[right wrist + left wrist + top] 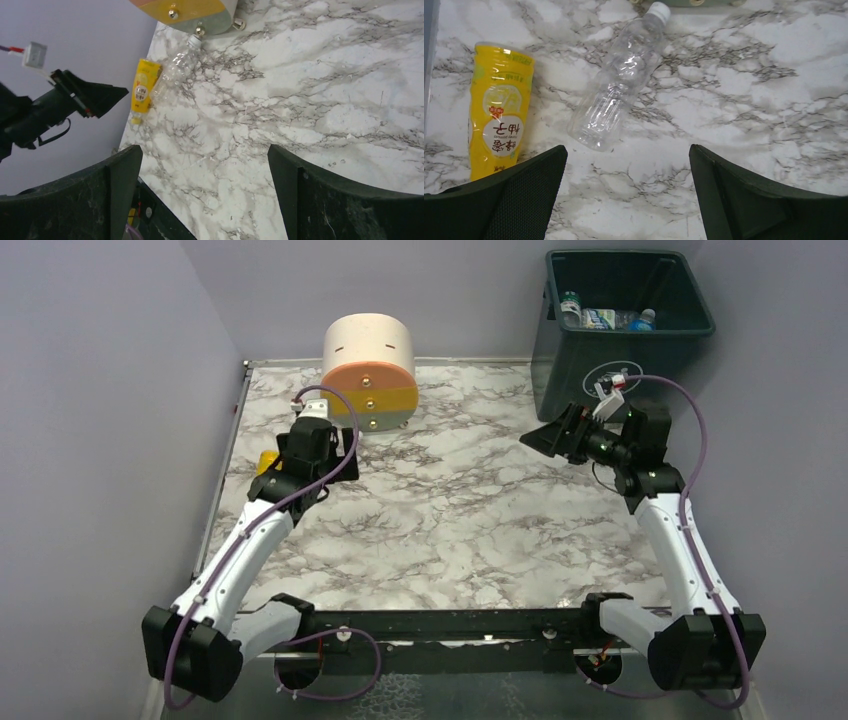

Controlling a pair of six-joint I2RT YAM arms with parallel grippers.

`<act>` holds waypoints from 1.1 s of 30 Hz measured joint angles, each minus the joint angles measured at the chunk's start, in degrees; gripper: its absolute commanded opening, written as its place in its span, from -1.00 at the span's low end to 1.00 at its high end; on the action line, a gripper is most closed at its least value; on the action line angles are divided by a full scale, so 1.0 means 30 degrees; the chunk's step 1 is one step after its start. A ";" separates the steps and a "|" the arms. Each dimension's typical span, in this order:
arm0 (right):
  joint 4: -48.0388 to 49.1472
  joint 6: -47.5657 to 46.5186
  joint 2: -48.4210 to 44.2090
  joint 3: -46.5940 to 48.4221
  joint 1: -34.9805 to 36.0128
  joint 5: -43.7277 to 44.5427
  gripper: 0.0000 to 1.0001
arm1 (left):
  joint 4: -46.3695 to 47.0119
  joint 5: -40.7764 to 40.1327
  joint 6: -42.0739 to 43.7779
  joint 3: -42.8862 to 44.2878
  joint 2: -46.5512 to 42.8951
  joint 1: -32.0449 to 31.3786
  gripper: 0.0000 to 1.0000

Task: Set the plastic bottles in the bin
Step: Pick up the plastic bottle at the center of the board.

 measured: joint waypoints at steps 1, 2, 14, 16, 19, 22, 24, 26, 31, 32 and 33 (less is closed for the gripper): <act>-0.0095 -0.0029 -0.0255 -0.0182 0.0066 -0.0022 0.99 | 0.0036 0.0087 0.0109 -0.0219 0.0401 0.0306 0.98; -0.0182 -0.0080 -0.0495 -0.0321 0.0124 -0.0036 0.99 | 0.0124 0.0197 0.0204 -0.0372 0.0845 0.0670 0.98; -0.0466 -0.0160 -0.1814 -0.1333 0.0168 -0.0379 0.99 | 0.1297 0.3461 0.1268 0.1115 0.6805 0.3934 0.96; -0.0474 -0.0160 -0.1923 -0.1559 0.0168 -0.0444 0.99 | 0.1450 0.3679 0.1421 0.1195 0.7439 0.4058 0.95; -0.0459 -0.0160 -0.2098 -0.1778 0.0168 -0.0488 0.99 | 0.1639 0.3978 0.1603 0.1209 0.8349 0.4211 0.95; -0.0459 -0.0160 -0.2200 -0.1923 0.0168 -0.0546 0.99 | 0.1727 0.4087 0.1719 0.1202 0.9107 0.4401 0.95; -0.0452 -0.0160 -0.2215 -0.1982 0.0168 -0.0576 0.99 | 0.1734 0.4109 0.1785 0.1202 0.9391 0.4459 0.95; -0.0430 -0.0160 -0.2237 -0.2055 0.0168 -0.0590 0.99 | 0.1770 0.4124 0.1829 0.1202 0.9617 0.4495 0.95; -0.0401 -0.0160 -0.2251 -0.2208 0.0168 -0.0663 0.99 | 0.1996 0.4386 0.1872 0.1188 1.0280 0.4495 0.95; -0.0393 -0.0160 -0.2259 -0.2222 0.0168 -0.0678 0.99 | 0.2025 0.4481 0.1872 0.1166 1.0404 0.4495 0.95; -0.0386 -0.0160 -0.2273 -0.2259 0.0168 -0.0707 0.99 | 0.2033 0.4561 0.1872 0.1122 1.0499 0.4488 0.95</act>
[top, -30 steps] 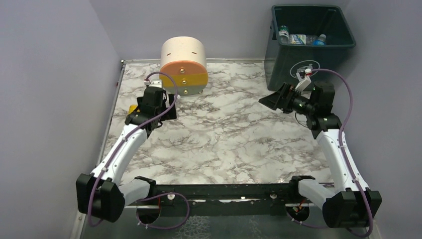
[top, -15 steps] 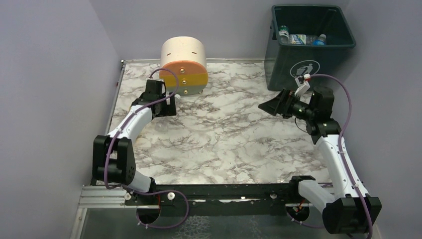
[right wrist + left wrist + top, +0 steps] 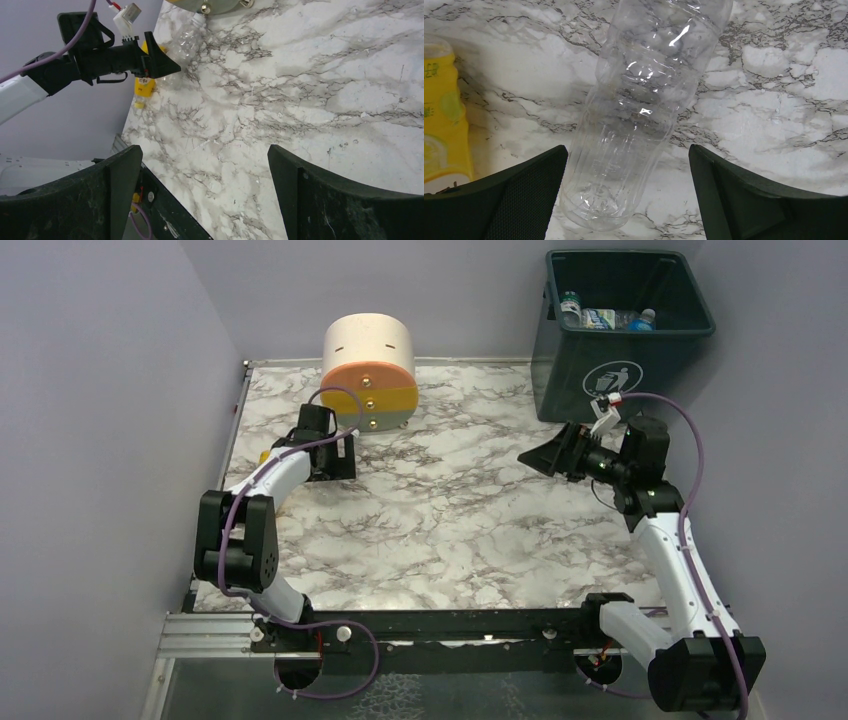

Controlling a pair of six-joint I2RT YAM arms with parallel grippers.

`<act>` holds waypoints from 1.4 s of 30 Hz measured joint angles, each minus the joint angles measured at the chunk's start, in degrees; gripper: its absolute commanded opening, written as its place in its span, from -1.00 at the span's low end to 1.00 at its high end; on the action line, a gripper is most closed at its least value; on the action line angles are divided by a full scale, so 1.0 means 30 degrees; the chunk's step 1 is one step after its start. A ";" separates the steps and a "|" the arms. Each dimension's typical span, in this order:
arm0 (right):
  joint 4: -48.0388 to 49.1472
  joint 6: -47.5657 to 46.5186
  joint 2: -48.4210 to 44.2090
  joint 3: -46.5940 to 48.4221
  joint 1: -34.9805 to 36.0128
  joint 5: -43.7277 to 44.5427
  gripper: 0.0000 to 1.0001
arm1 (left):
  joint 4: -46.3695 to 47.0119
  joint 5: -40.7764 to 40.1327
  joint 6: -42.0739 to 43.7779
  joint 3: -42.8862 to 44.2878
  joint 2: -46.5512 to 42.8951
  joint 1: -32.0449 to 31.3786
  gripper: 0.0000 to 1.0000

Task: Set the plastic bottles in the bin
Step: Pick up the plastic bottle at the center of the board.

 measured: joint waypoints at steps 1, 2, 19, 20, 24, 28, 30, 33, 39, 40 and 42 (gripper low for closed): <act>0.0007 0.0007 -0.0007 -0.0051 0.0000 -0.0036 0.99 | 0.0007 0.0051 -0.0007 -0.0044 0.0036 0.0000 0.95; 0.0007 0.0000 -0.0029 -0.0102 0.0000 -0.0058 0.99 | 0.0007 0.0131 -0.0015 -0.0117 0.0080 -0.0007 0.95; 0.0029 0.0015 -0.0663 -0.0627 0.0000 -0.0226 0.99 | -0.0131 0.0408 -0.0765 -0.0357 0.0168 -0.1559 0.21; 0.0022 0.0015 -0.0692 -0.0641 0.0000 -0.0226 0.99 | -0.0168 0.0408 -0.0816 -0.0357 0.0168 -0.1596 0.20; 0.0000 0.0007 -0.0780 -0.0670 0.0000 -0.0233 0.99 | -0.0379 0.0401 -0.1013 -0.0357 0.0044 -0.2076 0.19; 0.0007 0.0022 -0.0838 -0.0729 0.0000 -0.0240 0.99 | -0.0903 0.0466 -0.1370 -0.0357 -0.0663 -0.3279 0.18; 0.0015 0.0029 -0.0838 -0.0816 0.0000 -0.0240 0.99 | -0.1166 0.0619 -0.1566 -0.0357 -0.1282 -0.3927 0.18; 0.0000 0.0029 -0.0831 -0.0933 0.0000 -0.0240 0.99 | -0.1355 0.1020 -0.1931 -0.0357 -0.2251 -0.5005 0.17; 0.0379 0.0306 -0.0823 -0.1450 0.0000 -0.0248 0.99 | -0.1494 0.2025 -0.2951 -0.0270 -0.3140 -0.7235 0.17; 0.0474 0.0393 -0.0816 -0.1603 0.0000 -0.0262 0.99 | -0.1537 0.2171 -0.3126 -0.0182 -0.3155 -0.7584 0.17; 0.0590 0.0583 -0.0729 -0.1851 0.0000 -0.0328 0.99 | -0.1559 0.2543 -0.3483 0.0080 -0.3184 -0.8174 0.17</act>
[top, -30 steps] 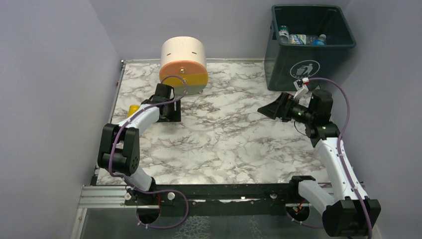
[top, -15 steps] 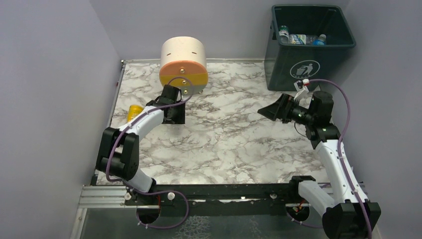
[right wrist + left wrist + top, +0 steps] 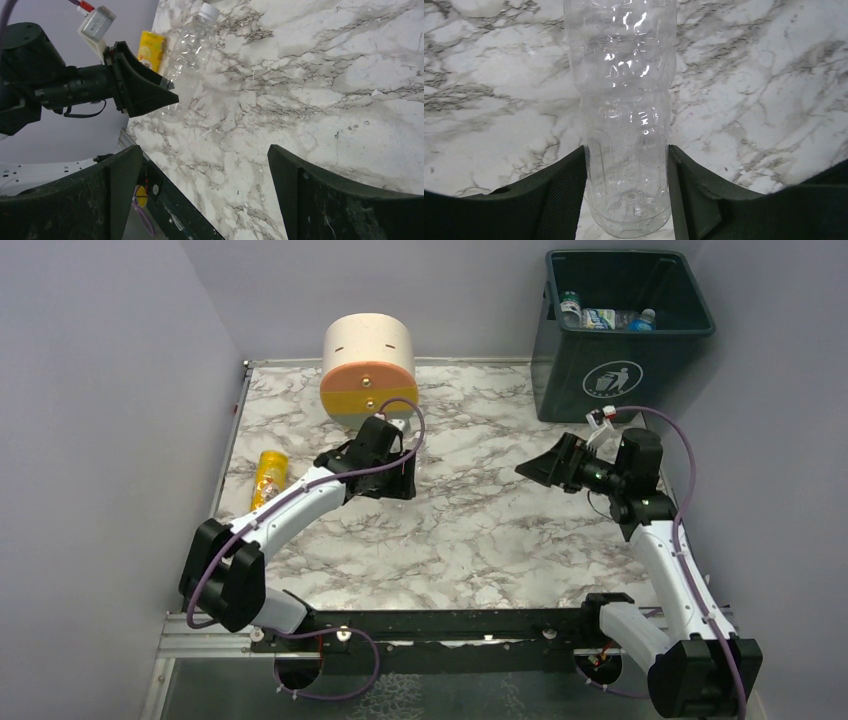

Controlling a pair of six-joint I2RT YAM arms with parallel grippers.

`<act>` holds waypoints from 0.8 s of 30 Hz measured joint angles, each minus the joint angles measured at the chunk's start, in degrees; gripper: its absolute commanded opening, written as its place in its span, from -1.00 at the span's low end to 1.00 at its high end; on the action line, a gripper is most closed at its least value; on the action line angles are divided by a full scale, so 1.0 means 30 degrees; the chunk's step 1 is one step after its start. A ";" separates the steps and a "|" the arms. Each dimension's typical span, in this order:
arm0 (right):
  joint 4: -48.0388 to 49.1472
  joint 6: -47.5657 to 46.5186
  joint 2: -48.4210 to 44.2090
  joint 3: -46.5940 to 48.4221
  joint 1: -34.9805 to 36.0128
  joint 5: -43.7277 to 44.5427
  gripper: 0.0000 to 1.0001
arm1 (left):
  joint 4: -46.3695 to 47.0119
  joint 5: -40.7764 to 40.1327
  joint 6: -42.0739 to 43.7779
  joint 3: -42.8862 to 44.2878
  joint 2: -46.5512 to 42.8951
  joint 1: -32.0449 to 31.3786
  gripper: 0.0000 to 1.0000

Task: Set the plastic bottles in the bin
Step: Pick up the plastic bottle at the center of the board.

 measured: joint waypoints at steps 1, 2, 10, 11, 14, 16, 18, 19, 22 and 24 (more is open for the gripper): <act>0.0051 0.0087 0.0073 -0.0058 0.0000 -0.0051 0.99 | 0.0036 0.0226 -0.0204 0.0168 -0.0051 -0.0284 0.17; 0.0153 0.0168 0.0160 -0.0102 0.0000 -0.0109 0.99 | 0.0095 0.0503 -0.0423 0.0357 -0.0138 -0.0546 0.17; 0.1647 0.1188 0.0539 -0.0539 0.0007 -0.1078 0.99 | 0.1923 0.2732 -0.2076 0.0663 -0.1086 -0.2018 0.17; 0.1814 0.1326 0.0590 -0.0619 0.0007 -0.1188 0.99 | 0.2171 0.2965 -0.2259 0.0663 -0.1086 -0.2142 0.17; 0.2251 0.1668 0.0758 -0.0765 0.0007 -0.1435 0.99 | 0.2812 0.3504 -0.2798 0.0663 -0.1086 -0.2543 0.17; 0.2543 0.1887 0.0896 -0.0816 0.0007 -0.1559 0.99 | 0.3373 0.3818 -0.3191 0.0663 -0.1078 -0.2922 0.17; 0.2914 0.2120 0.1078 -0.0845 0.0015 -0.1712 0.99 | 0.3861 0.4073 -0.3475 0.0663 -0.1078 -0.3271 0.17; 0.2943 0.2142 0.1180 -0.0845 0.0044 -0.1727 0.99 | 0.4131 0.4182 -0.3621 0.0663 -0.1064 -0.3497 0.17; 0.3264 0.2361 0.1464 -0.0852 0.0160 -0.1778 0.99 | 0.4867 0.4401 -0.4065 0.0678 -0.0889 -0.4167 0.17; 0.3512 0.2535 0.1625 -0.0860 0.0255 -0.1785 0.99 | 0.5195 0.4437 -0.4277 0.0852 -0.0554 -0.4758 0.17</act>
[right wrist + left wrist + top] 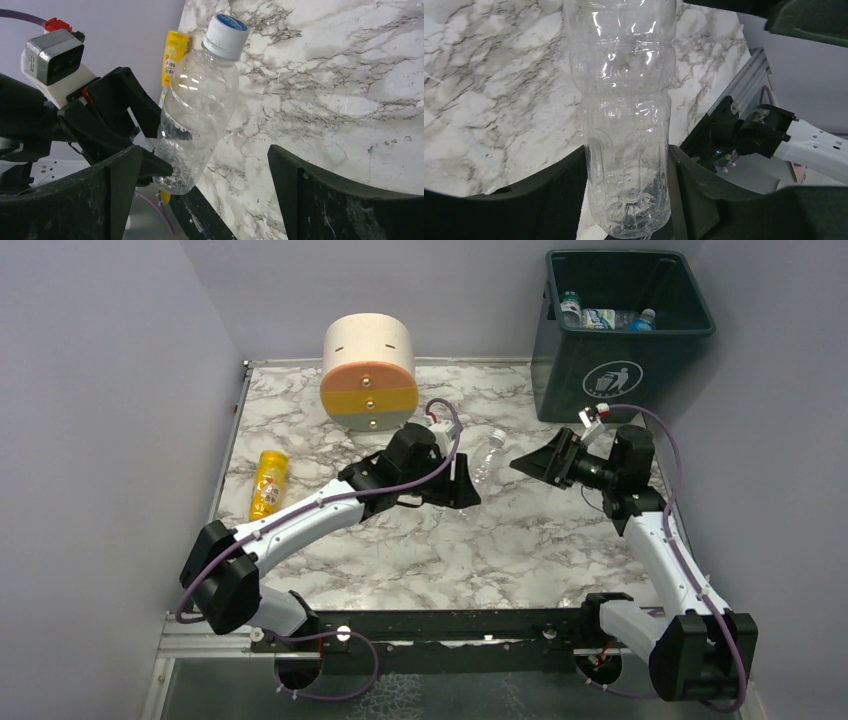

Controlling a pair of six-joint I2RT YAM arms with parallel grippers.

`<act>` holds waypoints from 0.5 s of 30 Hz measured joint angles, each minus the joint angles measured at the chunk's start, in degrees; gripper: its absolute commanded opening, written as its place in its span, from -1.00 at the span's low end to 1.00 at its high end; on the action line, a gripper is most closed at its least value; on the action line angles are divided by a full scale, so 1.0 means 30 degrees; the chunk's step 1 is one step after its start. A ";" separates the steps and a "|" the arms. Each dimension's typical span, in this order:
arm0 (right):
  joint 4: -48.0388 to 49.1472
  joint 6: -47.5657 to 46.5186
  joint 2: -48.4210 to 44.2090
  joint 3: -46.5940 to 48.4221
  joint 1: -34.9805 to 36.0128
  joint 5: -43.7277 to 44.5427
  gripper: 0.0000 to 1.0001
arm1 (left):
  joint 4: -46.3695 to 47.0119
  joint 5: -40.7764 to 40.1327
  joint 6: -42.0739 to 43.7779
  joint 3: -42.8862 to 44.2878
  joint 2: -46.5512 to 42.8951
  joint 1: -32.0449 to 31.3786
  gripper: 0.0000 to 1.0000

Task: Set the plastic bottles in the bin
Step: Pick up the plastic bottle at the center of the board.

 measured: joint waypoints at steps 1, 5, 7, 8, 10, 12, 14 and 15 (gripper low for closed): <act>0.0146 0.0087 0.0066 -0.0022 0.0036 0.0000 0.99 | 0.0095 0.0015 -0.0095 0.0160 0.0219 -0.0284 0.17; 0.0583 0.0393 0.0270 -0.0117 0.0270 0.0007 0.99 | 0.0641 0.0007 -0.0342 0.0648 0.0984 -0.1151 0.17; 0.0758 0.0474 0.0291 -0.0204 0.0379 0.0007 1.00 | 0.0860 0.0007 -0.0444 0.0801 0.1275 -0.1464 0.17; 0.0780 0.0488 0.0291 -0.0240 0.0415 0.0007 1.00 | 0.0998 0.0007 -0.0474 0.0838 0.1399 -0.1603 0.17; 0.0874 0.0546 0.0291 -0.0321 0.0495 0.0007 0.96 | 0.1144 0.0000 -0.0539 0.0984 0.1654 -0.1858 0.17; 0.0896 0.0561 0.0291 -0.0423 0.0517 0.0015 0.92 | 0.1231 -0.0015 -0.0597 0.1151 0.1858 -0.2018 0.17; 0.0918 0.0583 0.0291 -0.0546 0.0554 0.0015 0.85 | 0.1268 -0.0022 -0.0663 0.1326 0.2011 -0.2186 0.17; 0.0925 0.0597 0.0291 -0.0612 0.0583 0.0015 0.84 | 0.1333 -0.0029 -0.0678 0.1392 0.2055 -0.2273 0.17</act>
